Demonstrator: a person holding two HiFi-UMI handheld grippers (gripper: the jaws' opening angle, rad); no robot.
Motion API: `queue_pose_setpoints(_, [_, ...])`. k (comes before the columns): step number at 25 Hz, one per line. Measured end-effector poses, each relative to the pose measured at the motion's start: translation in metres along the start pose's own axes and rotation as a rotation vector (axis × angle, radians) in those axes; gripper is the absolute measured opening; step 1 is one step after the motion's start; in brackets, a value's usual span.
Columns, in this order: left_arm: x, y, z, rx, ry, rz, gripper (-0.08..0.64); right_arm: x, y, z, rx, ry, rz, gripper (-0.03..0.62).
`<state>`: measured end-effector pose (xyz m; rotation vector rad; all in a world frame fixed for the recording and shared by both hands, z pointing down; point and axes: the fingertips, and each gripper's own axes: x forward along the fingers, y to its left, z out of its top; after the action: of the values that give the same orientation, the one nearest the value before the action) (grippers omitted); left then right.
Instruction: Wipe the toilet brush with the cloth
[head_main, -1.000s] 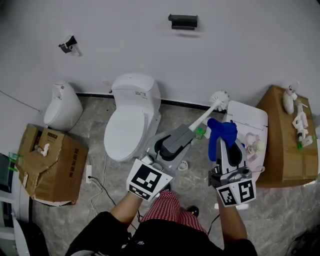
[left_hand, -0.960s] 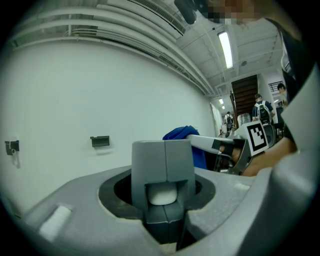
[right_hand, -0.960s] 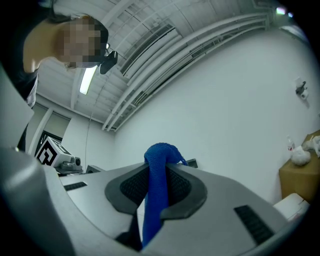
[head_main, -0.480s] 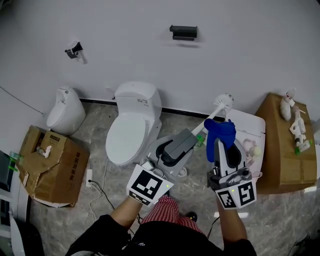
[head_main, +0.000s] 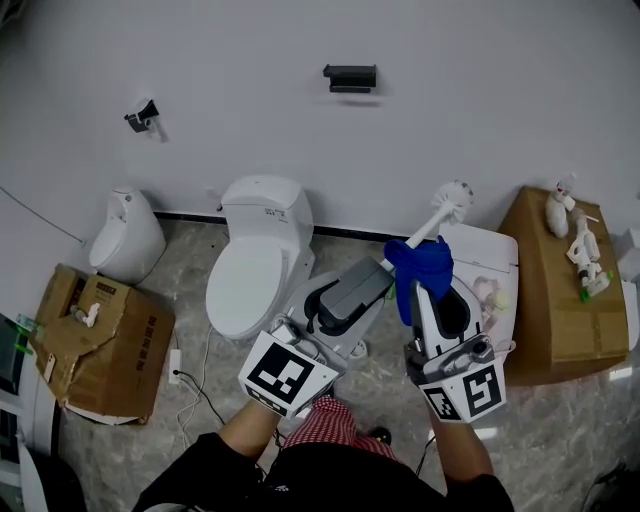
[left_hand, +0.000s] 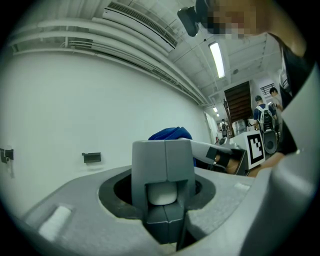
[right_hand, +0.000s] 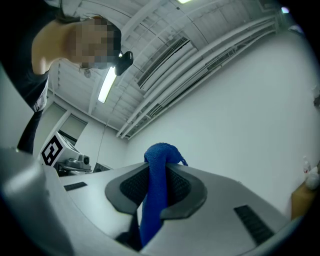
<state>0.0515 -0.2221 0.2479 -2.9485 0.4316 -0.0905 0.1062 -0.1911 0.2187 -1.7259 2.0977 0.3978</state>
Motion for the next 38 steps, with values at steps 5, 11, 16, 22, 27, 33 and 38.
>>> queue_pose_setpoints(5, [-0.005,-0.019,0.012,0.003,-0.027,0.002,0.176,-0.013,0.006,0.010,-0.011,-0.014,0.022,0.066])
queue_pose_setpoints(11, [-0.012,-0.033,0.021,0.034,-0.037,-0.001,0.176,-0.020,0.011,0.018,-0.014,-0.014,0.039,0.066])
queue_pose_setpoints(16, [-0.018,-0.045,0.027,-0.018,-0.050,0.000,0.176,-0.026,0.018,0.023,-0.007,-0.010,0.062,0.066])
queue_pose_setpoints(22, [-0.021,-0.063,0.031,-0.016,-0.045,-0.009,0.176,-0.036,0.016,0.029,0.004,-0.006,0.073,0.066])
queue_pose_setpoints(27, [-0.023,-0.079,0.043,-0.029,-0.073,0.011,0.176,-0.049,0.017,0.040,0.009,-0.023,0.098,0.066])
queue_pose_setpoints(33, [-0.029,-0.084,0.053,-0.017,-0.087,0.005,0.176,-0.048,0.022,0.049,-0.001,-0.036,0.113,0.066])
queue_pose_setpoints(38, [-0.031,-0.085,0.055,-0.046,-0.084,0.009,0.176,-0.047,0.024,0.049,-0.030,-0.036,0.111,0.066])
